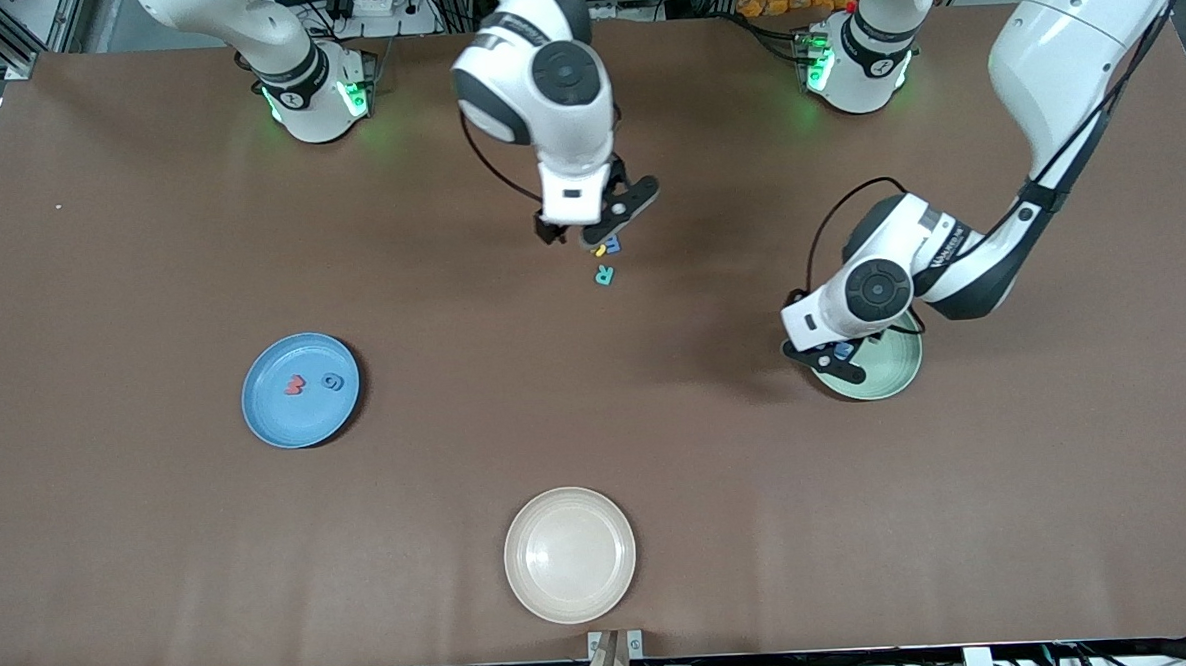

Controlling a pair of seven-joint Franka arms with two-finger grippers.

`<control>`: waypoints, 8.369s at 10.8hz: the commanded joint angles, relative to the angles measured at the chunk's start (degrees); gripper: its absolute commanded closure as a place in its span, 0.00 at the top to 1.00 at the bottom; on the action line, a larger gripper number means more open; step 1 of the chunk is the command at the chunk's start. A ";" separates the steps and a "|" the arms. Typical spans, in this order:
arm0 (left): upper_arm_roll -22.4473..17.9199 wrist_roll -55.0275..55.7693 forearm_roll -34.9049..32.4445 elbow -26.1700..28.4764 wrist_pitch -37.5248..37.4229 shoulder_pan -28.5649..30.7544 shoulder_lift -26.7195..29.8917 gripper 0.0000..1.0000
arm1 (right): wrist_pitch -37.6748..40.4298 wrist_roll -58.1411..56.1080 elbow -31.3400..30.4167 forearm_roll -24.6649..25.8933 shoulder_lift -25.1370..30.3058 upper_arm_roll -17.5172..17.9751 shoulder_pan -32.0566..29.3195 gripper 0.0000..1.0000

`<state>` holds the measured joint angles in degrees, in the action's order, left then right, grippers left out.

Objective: Sort upper and lower case letters into plates
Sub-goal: 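Release the H on the green plate while the right gripper reaches the E, then lower the right gripper onto the blue foam E and grasp it, then carry the E toward the blue plate while the left gripper reaches the R, then release the E on the blue plate while the left gripper grasps the R, then carry the teal R to the green plate while the right gripper withdraws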

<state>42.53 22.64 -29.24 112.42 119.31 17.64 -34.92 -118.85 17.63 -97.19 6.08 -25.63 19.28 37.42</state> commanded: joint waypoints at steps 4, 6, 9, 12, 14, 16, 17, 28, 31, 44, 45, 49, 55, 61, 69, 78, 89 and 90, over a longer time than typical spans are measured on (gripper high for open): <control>-0.52 15.67 1.56 -2.38 4.09 -3.14 -3.57 1.00 | -6.45 -2.31 0.86 10.34 -7.24 0.50 4.32 0.87; -0.52 19.44 1.21 -2.38 4.09 -3.67 -3.66 1.00 | -7.18 -13.52 1.12 13.68 -8.29 0.50 4.33 0.80; -0.52 19.54 0.86 -2.47 4.09 -3.76 -3.84 1.00 | -9.20 -31.18 1.47 14.92 -10.22 0.50 4.33 0.62; -0.52 23.04 1.12 -2.47 4.09 -3.76 -3.93 1.00 | -9.99 -43.00 1.39 18.08 -11.20 0.50 5.03 0.61; -0.52 28.49 0.86 -2.56 4.09 -4.80 -4.45 1.00 | -10.86 -45.30 1.38 18.87 -12.16 1.11 5.47 0.61; -0.52 30.17 1.12 -3.00 4.09 -4.99 -4.63 1.00 | -11.92 -48.03 1.21 20.28 -13.04 1.38 5.56 0.61; -0.52 30.27 1.47 -3.09 4.09 -4.99 -4.63 1.00 | -11.93 -48.99 1.12 20.46 -13.04 1.81 5.56 0.61; -0.52 31.76 1.56 -3.53 4.09 -5.78 -5.07 1.00 | -18.25 -53.13 -5.29 18.80 -12.87 1.99 3.28 0.66; -0.52 31.67 1.56 -3.79 4.09 -5.78 -5.16 1.00 | -20.97 -52.96 -6.61 17.21 -13.13 1.99 3.10 0.66; -0.52 31.59 1.56 -4.41 4.09 -5.78 -5.60 1.00 | -22.21 -52.61 -8.11 17.21 -13.66 1.91 3.01 0.17; -0.52 31.59 1.56 -4.41 4.09 -5.87 -5.60 1.00 | -22.04 -52.52 -8.02 17.12 -13.57 1.91 3.10 0.03; -0.52 31.24 1.65 -5.02 4.09 -5.87 -5.60 1.00 | -13.73 -53.13 -5.05 10.39 -9.55 2.87 1.26 0.00; -0.43 31.76 1.56 -7.47 3.74 -14.19 -5.07 1.00 | 3.67 -59.71 -3.54 -4.31 3.98 2.09 -12.16 0.00; 0.18 35.28 1.30 -11.26 6.01 -24.58 -4.72 1.00 | 18.22 -68.15 -2.04 -6.97 7.88 -8.79 -30.01 0.00; -0.08 44.23 0.86 -8.89 12.95 -29.16 -8.05 1.00 | 7.16 -67.37 -6.70 -7.31 -0.38 -19.71 -33.64 0.08; -9.75 49.34 -0.46 -9.42 18.50 -39.80 -9.46 1.00 | 6.17 -62.98 -5.12 -7.49 3.19 -20.86 -33.02 1.00; -9.66 49.69 0.42 -8.98 17.98 -39.70 -9.29 0.36 | 20.12 -49.21 -1.28 -7.40 26.06 -20.86 -36.18 1.00; -9.66 49.60 0.42 -8.98 17.98 -39.70 -9.37 0.31 | 23.29 -44.83 1.71 -7.40 26.15 -20.86 -36.36 1.00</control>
<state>33.35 71.00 -28.90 102.78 137.10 -21.71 -44.21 -99.39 -32.12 -98.78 -0.26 -0.07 -1.99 2.15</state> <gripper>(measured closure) 0.590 0.000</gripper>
